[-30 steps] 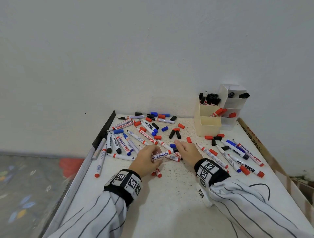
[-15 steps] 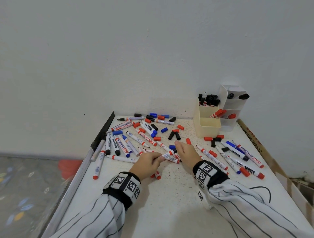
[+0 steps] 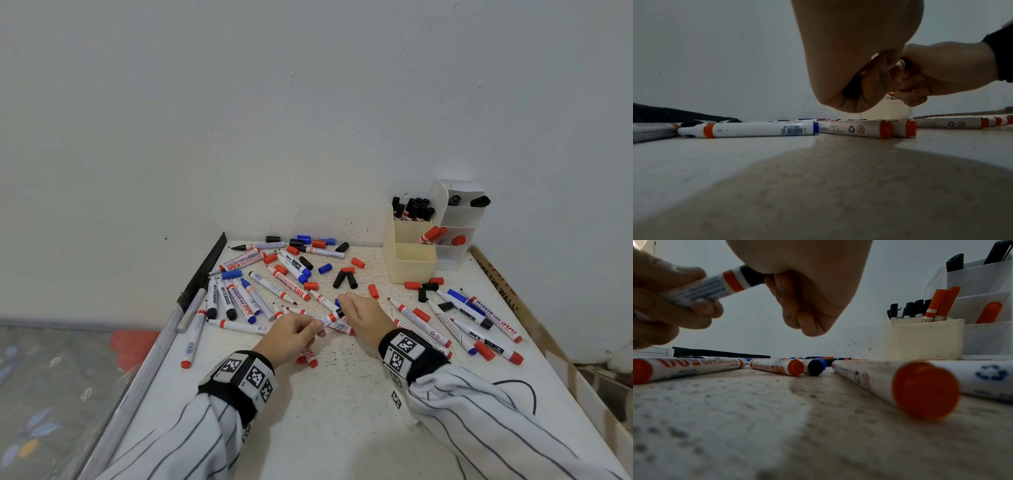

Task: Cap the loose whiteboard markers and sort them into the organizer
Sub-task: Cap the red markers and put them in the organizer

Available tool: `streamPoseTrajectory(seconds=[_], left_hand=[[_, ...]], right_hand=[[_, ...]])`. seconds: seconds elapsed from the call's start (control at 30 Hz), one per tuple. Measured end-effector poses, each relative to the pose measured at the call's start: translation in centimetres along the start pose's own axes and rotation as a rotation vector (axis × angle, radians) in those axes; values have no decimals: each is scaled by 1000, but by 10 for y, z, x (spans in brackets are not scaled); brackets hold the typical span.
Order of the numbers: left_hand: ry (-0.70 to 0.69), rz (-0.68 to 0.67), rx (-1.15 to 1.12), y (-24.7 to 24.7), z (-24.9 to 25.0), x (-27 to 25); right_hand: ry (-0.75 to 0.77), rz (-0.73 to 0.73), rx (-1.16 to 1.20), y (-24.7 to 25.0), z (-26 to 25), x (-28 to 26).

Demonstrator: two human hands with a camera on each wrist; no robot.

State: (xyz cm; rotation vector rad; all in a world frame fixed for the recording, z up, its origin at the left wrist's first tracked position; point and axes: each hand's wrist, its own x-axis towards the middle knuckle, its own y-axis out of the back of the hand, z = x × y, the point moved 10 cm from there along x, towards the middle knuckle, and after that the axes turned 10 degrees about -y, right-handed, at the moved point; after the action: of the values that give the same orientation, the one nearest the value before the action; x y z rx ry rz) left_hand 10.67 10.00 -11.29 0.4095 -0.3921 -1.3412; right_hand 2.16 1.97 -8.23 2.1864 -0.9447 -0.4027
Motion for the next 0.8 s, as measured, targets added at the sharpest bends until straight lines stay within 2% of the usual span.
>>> streamPoseTrajectory(seconds=[0.57, 0.8], left_hand=[[-62, 71, 136, 5, 3, 5], [-64, 8, 157, 4, 13, 15]], right_hand=[[-81, 60, 94, 7, 10, 0], [-81, 98, 132, 26, 14, 0]])
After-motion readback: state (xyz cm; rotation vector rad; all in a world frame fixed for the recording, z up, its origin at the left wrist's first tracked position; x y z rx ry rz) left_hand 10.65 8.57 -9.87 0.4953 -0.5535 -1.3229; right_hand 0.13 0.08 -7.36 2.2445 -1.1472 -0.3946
